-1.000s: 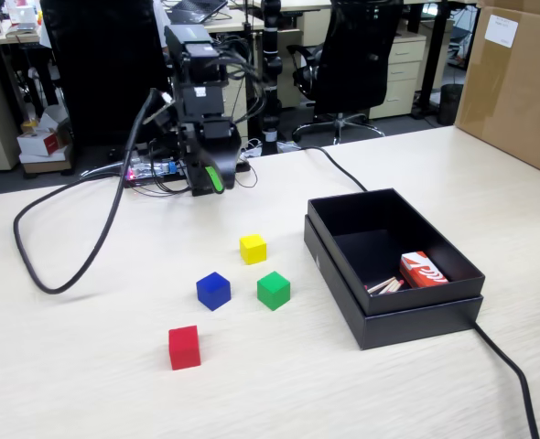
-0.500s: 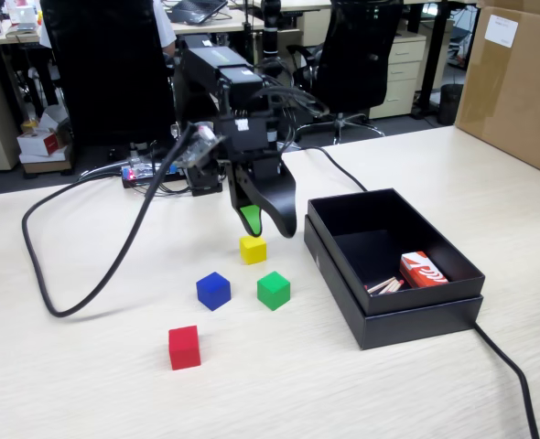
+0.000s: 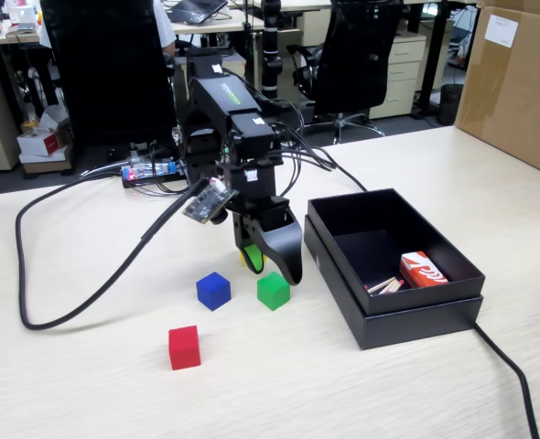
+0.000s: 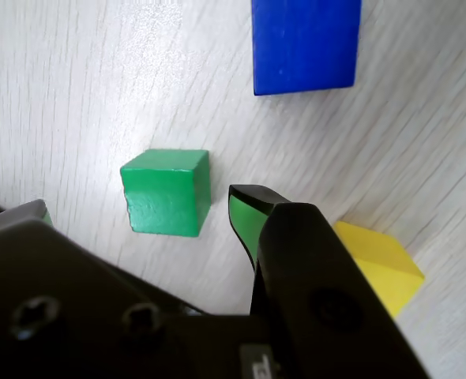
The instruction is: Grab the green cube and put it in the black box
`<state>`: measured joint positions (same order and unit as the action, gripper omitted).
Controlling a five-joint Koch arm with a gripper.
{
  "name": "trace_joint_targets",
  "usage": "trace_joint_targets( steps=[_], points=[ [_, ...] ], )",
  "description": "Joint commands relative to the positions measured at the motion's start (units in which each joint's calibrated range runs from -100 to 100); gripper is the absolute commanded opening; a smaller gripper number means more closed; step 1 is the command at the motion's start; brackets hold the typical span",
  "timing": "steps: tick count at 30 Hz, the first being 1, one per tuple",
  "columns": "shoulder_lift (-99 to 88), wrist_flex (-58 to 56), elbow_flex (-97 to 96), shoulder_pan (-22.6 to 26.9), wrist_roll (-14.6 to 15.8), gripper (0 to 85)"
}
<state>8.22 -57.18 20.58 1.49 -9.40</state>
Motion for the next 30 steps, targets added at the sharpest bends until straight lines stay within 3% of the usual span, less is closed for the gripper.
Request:
trace_joint_targets(
  steps=[1,9,16,19,20,23,26,30],
  points=[
    [0.7,0.4,5.3,-0.4,-0.8,45.1],
    [4.7,0.4,5.8,-0.5,-1.8,43.4],
    [6.5,0.4,5.8,-0.4,-2.1,29.1],
    [7.3,0.4,5.5,-0.4,-2.1,27.3],
    [7.3,0.4,5.5,-0.4,-1.9,18.5],
    [7.3,0.4,5.6,-0.4,-1.7,6.4],
    [7.3,0.4,5.8,-0.4,-1.5,1.1],
    [6.1,0.3,5.7,-0.5,-1.3,1.1]
  ],
)
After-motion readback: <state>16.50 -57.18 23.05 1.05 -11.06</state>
